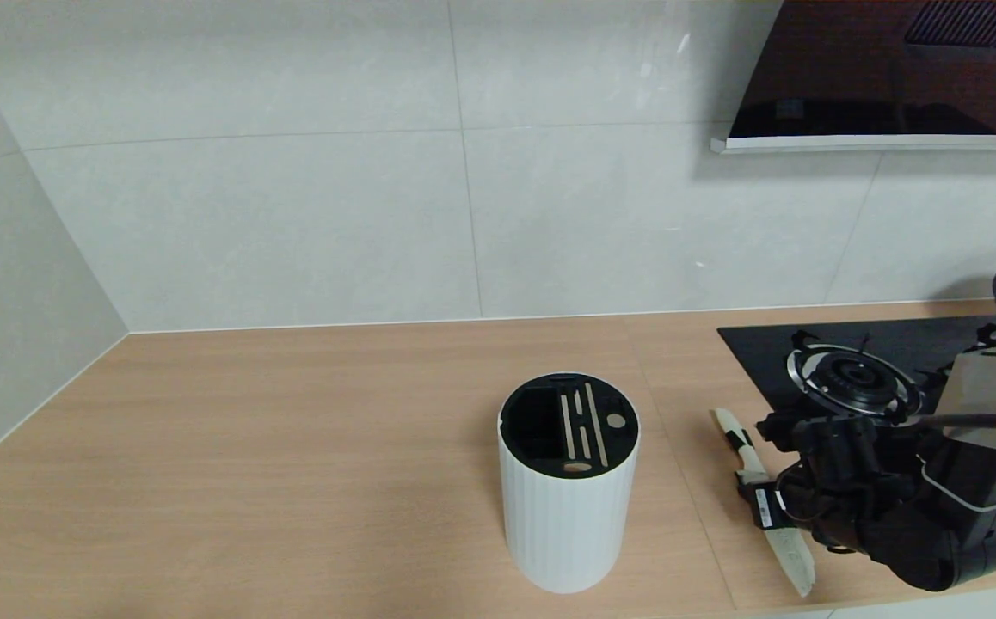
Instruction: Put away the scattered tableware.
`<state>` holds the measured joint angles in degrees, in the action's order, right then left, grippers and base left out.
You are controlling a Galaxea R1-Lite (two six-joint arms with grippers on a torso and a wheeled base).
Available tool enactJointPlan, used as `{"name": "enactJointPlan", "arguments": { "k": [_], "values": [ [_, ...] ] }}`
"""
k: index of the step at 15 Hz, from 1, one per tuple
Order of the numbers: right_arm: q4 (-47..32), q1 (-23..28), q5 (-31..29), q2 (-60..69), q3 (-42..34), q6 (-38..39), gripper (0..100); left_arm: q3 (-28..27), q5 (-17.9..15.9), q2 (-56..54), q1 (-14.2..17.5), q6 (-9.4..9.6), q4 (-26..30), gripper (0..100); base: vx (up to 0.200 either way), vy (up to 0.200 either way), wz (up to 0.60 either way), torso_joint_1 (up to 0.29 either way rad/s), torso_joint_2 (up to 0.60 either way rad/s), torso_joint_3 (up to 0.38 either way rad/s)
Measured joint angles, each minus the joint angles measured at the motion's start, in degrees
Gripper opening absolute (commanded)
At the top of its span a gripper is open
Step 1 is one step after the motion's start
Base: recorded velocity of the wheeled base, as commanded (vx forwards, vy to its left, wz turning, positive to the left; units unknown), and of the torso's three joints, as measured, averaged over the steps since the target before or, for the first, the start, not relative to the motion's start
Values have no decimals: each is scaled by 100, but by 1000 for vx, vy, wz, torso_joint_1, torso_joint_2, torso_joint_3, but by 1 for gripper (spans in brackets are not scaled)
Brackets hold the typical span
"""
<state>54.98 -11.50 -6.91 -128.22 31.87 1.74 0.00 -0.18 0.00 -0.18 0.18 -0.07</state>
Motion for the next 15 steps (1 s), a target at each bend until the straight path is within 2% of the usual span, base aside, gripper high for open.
{"name": "enactJointPlan", "arguments": {
  "k": [5,8,10,13,15],
  "values": [
    [85,1,-4,195,-45,22,0,0,0,0,0,0,0,100,0,0,0,0,0,0],
    [-144,-27,0,959,-98,60,0,0,0,0,0,2,0,100,0,0,0,0,0,0],
    [-690,-43,29,1613,49,66,0,0,0,0,-4,6,0,100,0,0,0,0,0,0],
    [-1805,-96,67,2448,961,57,0,0,0,0,-2,0,0,100,0,0,0,0,0,0],
    [-2264,-313,79,2911,1454,55,0,0,-4,0,0,88,0,100,0,0,0,0,0,0]
  ]
}}
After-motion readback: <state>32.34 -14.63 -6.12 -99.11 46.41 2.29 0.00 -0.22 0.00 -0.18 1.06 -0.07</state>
